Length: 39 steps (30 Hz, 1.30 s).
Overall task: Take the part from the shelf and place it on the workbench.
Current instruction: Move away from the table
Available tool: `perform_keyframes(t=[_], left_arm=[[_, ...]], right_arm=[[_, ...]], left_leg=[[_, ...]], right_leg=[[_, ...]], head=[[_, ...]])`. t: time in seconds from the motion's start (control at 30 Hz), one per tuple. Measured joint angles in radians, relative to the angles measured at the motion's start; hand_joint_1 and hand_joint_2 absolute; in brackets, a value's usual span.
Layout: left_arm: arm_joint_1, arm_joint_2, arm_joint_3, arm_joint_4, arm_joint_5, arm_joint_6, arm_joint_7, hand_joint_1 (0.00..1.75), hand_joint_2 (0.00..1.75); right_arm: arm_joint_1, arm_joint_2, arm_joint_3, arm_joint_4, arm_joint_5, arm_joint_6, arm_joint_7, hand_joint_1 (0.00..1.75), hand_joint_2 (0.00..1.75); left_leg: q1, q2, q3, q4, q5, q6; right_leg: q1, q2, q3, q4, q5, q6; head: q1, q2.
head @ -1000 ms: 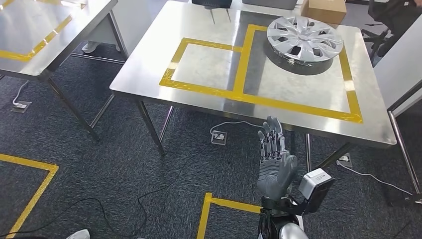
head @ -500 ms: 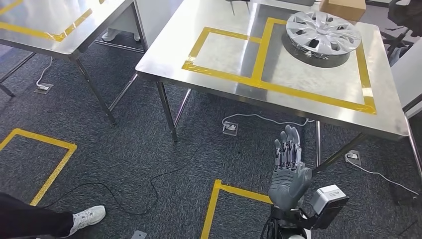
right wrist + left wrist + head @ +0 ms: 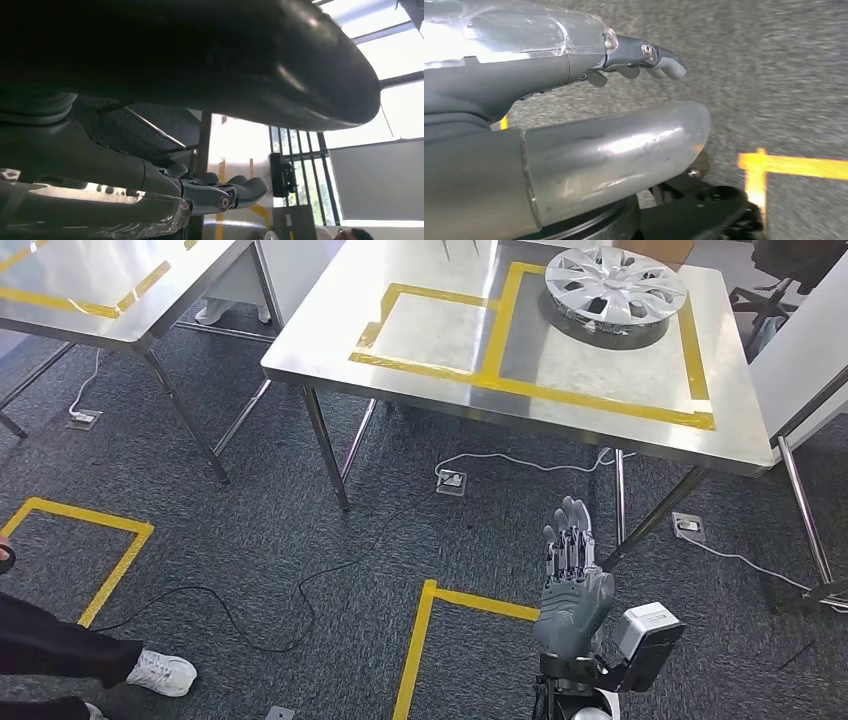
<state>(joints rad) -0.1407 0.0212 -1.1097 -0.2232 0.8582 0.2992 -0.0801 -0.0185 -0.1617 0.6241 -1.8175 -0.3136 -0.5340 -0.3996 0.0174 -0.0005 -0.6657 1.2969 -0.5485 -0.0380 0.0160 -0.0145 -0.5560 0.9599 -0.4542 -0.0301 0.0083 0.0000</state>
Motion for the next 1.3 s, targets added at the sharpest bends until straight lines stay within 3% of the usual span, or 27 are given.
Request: perform_keyframes(t=[0.03, 0.1, 0.17, 0.2, 0.27, 0.33, 0.37, 0.4, 0.43, 0.5, 0.57, 0.63, 0.7, 0.73, 0.77, 0.83, 0.9, 0.93, 0.97, 1.03, 1.1, 1.13, 1.2, 1.23, 1.3], left_arm=[[0.0, 0.001, 0.0, 0.0, 0.001, 0.0, 0.002, 0.0, 0.0], [0.0, 0.004, 0.0, 0.0, 0.003, -0.001, 0.016, 0.0, 0.0], [0.0, 0.007, 0.0, 0.0, 0.003, -0.005, 0.031, 0.0, 0.0], [0.001, 0.008, 0.0, 0.0, 0.003, -0.007, 0.033, 0.0, 0.0], [0.002, 0.008, 0.0, 0.0, 0.003, -0.009, 0.029, 0.0, 0.0], [0.002, 0.006, 0.0, 0.0, 0.003, -0.009, 0.023, 0.0, 0.0], [0.003, 0.006, 0.0, 0.0, 0.003, -0.009, 0.022, 0.0, 0.0], [0.003, 0.006, 0.0, 0.0, 0.003, -0.009, 0.02, 0.0, 0.0], [0.004, 0.006, 0.0, 0.0, 0.003, -0.009, 0.018, 0.0, 0.0], [0.004, 0.004, 0.0, 0.0, 0.003, -0.011, 0.012, 0.0, 0.0], [0.003, -0.001, 0.0, 0.0, 0.001, -0.014, 0.012, 0.0, 0.0], [0.004, -0.008, 0.0, 0.0, -0.002, -0.017, 0.029, 0.0, 0.0], [0.004, -0.012, 0.0, 0.0, -0.005, -0.021, 0.048, 0.0, 0.0], [0.004, -0.013, 0.0, 0.0, -0.006, -0.023, 0.052, 0.0, 0.0], [0.004, -0.014, 0.0, 0.0, -0.007, -0.024, 0.052, 0.0, 0.0], [0.005, -0.014, 0.0, 0.0, -0.008, -0.025, 0.052, 0.0, 0.0], [0.006, -0.015, 0.0, 0.0, -0.008, -0.026, 0.051, 0.0, 0.0], [0.006, -0.015, 0.0, 0.0, -0.008, -0.026, 0.051, 0.0, 0.0], [0.007, -0.015, 0.0, 0.0, -0.008, -0.026, 0.051, 0.0, 0.0], [0.007, -0.014, 0.0, 0.0, -0.008, -0.025, 0.051, 0.0, 0.0], [0.01, -0.014, 0.0, 0.0, -0.008, -0.025, 0.051, 0.0, 0.0], [0.012, -0.014, 0.0, 0.0, -0.008, -0.025, 0.05, 0.0, 0.0], [0.014, -0.015, 0.0, 0.0, -0.008, -0.025, 0.05, 0.0, 0.0], [0.014, -0.016, 0.0, 0.0, -0.008, -0.025, 0.049, 0.0, 0.0], [0.014, -0.018, 0.0, 0.0, -0.007, -0.022, 0.048, 0.0, 0.0]], right_arm=[[0.001, 0.0, 0.0, 0.001, 0.0, -0.002, 0.0, 0.0, 0.0], [0.003, -0.003, 0.0, 0.002, -0.001, -0.009, -0.002, 0.0, 0.0], [0.008, -0.005, 0.0, 0.004, -0.001, -0.017, -0.009, 0.0, 0.0], [0.011, -0.006, -0.001, 0.005, -0.002, -0.02, -0.013, 0.0, 0.0], [0.015, -0.009, -0.003, 0.006, -0.003, -0.024, -0.017, 0.0, 0.0], [0.017, -0.01, -0.006, 0.007, -0.005, -0.025, -0.018, 0.0, 0.0], [0.017, -0.01, -0.008, 0.009, -0.006, -0.025, -0.018, 0.0, 0.0], [0.017, -0.01, -0.009, 0.01, -0.007, -0.024, -0.018, 0.0, 0.0], [0.017, -0.01, -0.009, 0.011, -0.007, -0.024, -0.018, 0.0, 0.0], [0.015, -0.01, -0.009, 0.011, -0.005, -0.024, -0.018, 0.0, 0.0], [0.012, -0.01, -0.009, 0.008, 0.001, -0.024, -0.018, 0.0, 0.0], [0.009, -0.01, -0.009, 0.002, 0.008, -0.024, -0.01, 0.0, 0.0], [0.008, -0.01, -0.009, -0.002, 0.01, -0.024, 0.001, 0.0, 0.0], [0.008, -0.01, -0.008, -0.003, 0.01, -0.024, 0.006, 0.0, 0.0], [0.008, -0.01, -0.008, -0.003, 0.01, -0.024, 0.009, 0.0, 0.0], [0.011, -0.012, -0.008, -0.001, 0.01, -0.025, 0.012, 0.0, 0.0], [0.014, -0.014, -0.007, 0.001, 0.01, -0.024, 0.012, 0.0, 0.0], [0.015, -0.014, -0.007, 0.002, 0.01, -0.024, 0.012, 0.0, 0.0], [0.015, -0.015, -0.007, 0.002, 0.01, -0.024, 0.012, 0.0, 0.0], [0.014, -0.015, -0.007, 0.002, 0.01, -0.024, 0.012, 0.0, 0.0], [0.012, -0.016, -0.006, 0.003, 0.01, -0.025, 0.013, 0.0, 0.0], [0.011, -0.016, -0.006, 0.003, 0.01, -0.025, 0.013, 0.0, 0.0], [0.011, -0.017, -0.006, 0.002, 0.01, -0.025, 0.013, 0.0, 0.0], [0.011, -0.018, -0.007, 0.002, 0.01, -0.025, 0.013, 0.0, 0.0], [0.007, -0.019, -0.007, 0.002, 0.009, -0.025, 0.013, 0.0, 0.0]], left_leg=[[0.002, 0.001, 0.026, -0.03, 0.014, -0.003], [0.003, -0.001, 0.122, -0.168, -0.001, 0.003], [0.002, -0.002, 0.173, -0.266, -0.03, 0.025], [0.001, -0.001, 0.163, -0.267, -0.021, 0.037], [0.003, 0.0, 0.142, -0.268, 0.0, 0.055], [0.001, 0.0, 0.115, -0.267, 0.022, 0.061], [0.0, 0.0, 0.101, -0.267, 0.033, 0.061], [0.0, 0.0, 0.086, -0.266, 0.044, 0.06], [-0.001, 0.001, 0.073, -0.266, 0.053, 0.059], [-0.002, 0.002, 0.054, -0.266, 0.069, 0.055], [-0.003, 0.005, 0.045, -0.267, 0.082, 0.048], [-0.002, 0.015, 0.042, -0.27, 0.094, 0.035], [0.0, 0.019, 0.037, -0.268, 0.093, 0.022], [0.0, 0.015, 0.03, -0.249, 0.074, 0.017], [0.0, 0.008, 0.016, -0.212, 0.044, 0.014], [0.0, -0.002, -0.028, -0.087, -0.032, 0.01], [0.0, -0.003, -0.052, -0.002, -0.059, 0.008], [0.0, -0.005, -0.038, -0.013, -0.042, 0.009], [0.0, -0.013, -0.006, -0.061, -0.012, 0.011], [0.003, -0.076, 0.067, -0.184, 0.034, 0.023], [0.004, -0.12, 0.101, -0.246, 0.041, 0.03], [0.003, -0.115, 0.105, -0.253, 0.039, 0.031], [0.005, -0.08, 0.107, -0.269, 0.035, 0.037], [0.008, -0.064, 0.108, -0.274, 0.035, 0.04], [0.011, -0.026, 0.111, -0.28, 0.036, 0.045]], right_leg=[[-0.002, 0.0, -0.011, 0.008, 0.002, 0.003], [-0.004, 0.0, -0.05, 0.043, 0.014, 0.017], [-0.006, 0.002, -0.078, 0.066, 0.026, 0.032], [-0.008, 0.004, -0.085, 0.074, 0.016, 0.04], [-0.013, 0.007, -0.106, 0.137, -0.059, 0.054], [-0.017, 0.008, -0.131, 0.26, -0.152, 0.064], [-0.018, 0.008, -0.134, 0.31, -0.173, 0.065], [-0.019, 0.009, -0.125, 0.333, -0.172, 0.065], [-0.018, 0.009, -0.1, 0.32, -0.151, 0.062], [-0.015, 0.011, -0.01, 0.203, -0.099, 0.047], [-0.008, 0.01, 0.074, 0.068, -0.091, 0.031], [-0.002, 0.009, 0.101, 0.01, -0.1, 0.022], [-0.004, 0.014, 0.101, -0.006, -0.088, 0.014], [-0.006, 0.017, 0.099, -0.013, -0.08, 0.009], [-0.008, 0.021, 0.097, -0.017, -0.072, 0.004], [-0.004, 0.029, 0.085, -0.014, -0.064, -0.003], [-0.001, 0.042, 0.073, -0.005, -0.06, -0.004], [0.0, 0.049, 0.069, 0.0, -0.06, -0.003], [0.001, 0.058, 0.066, 0.006, -0.061, -0.002], [-0.002, 0.075, 0.056, 0.02, -0.066, 0.003], [-0.008, 0.095, 0.043, 0.032, -0.069, 0.012], [-0.01, 0.108, 0.036, 0.036, -0.067, 0.018], [-0.01, 0.123, 0.025, 0.041, -0.065, 0.031], [-0.009, 0.112, 0.017, 0.051, -0.072, 0.037], [-0.01, 0.061, -0.026, 0.132, -0.119, 0.052]], head=[[-0.001, 0.0], [-0.007, 0.0], [-0.011, 0.0], [-0.008, 0.0], [0.0, 0.0], [0.013, 0.0], [0.017, 0.0], [0.02, 0.0], [0.023, 0.0], [0.026, 0.0], [0.028, 0.0], [0.033, 0.0], [0.035, 0.0], [0.032, 0.0], [0.025, 0.0], [0.009, 0.0], [0.0, 0.0], [-0.002, 0.0], [-0.005, 0.0], [-0.009, 0.0], [-0.01, 0.0], [-0.011, 0.0], [-0.016, 0.0], [-0.013, 0.0], [0.004, 0.0]])
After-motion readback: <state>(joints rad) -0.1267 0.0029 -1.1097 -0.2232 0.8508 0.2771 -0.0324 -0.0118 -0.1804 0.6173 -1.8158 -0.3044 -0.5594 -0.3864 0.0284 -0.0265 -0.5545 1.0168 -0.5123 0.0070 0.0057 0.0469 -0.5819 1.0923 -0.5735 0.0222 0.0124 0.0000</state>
